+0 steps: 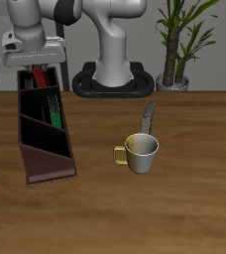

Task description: Place the green book into the right desk caddy's front compartment and place the left yellow book into the right desk caddy's right compartment and place the red book into the right desk caddy's right compartment

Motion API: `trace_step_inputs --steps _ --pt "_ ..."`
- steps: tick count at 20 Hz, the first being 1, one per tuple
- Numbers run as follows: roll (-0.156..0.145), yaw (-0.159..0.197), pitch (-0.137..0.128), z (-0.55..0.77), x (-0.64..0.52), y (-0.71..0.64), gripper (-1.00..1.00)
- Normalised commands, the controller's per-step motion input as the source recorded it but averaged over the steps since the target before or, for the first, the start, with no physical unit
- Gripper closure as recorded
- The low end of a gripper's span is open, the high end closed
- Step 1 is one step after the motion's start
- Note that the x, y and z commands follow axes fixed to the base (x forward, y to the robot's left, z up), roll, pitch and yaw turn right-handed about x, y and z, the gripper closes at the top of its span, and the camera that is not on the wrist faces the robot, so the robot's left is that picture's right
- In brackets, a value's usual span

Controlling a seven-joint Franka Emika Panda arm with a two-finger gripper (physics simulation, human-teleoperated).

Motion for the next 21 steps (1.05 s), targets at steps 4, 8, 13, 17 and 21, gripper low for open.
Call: trace_step_inputs --steps 4,8,13,17,21 --pt "-0.030 -0.002 0.065 -0.21 0.16 0.12 -1.00" --pt "-0.016 -0.028 -0.003 0.00 0.06 0.10 -1.00" --pt "0.036 -0.015 0.015 -0.07 0.01 0.18 -1.00" --pt "0.019 -0.014 0.009 -0.17 0.05 0.19 -1.00" --pt "0.016 -0.031 -0.029 -0.01 -0.02 0.15 -1.00"
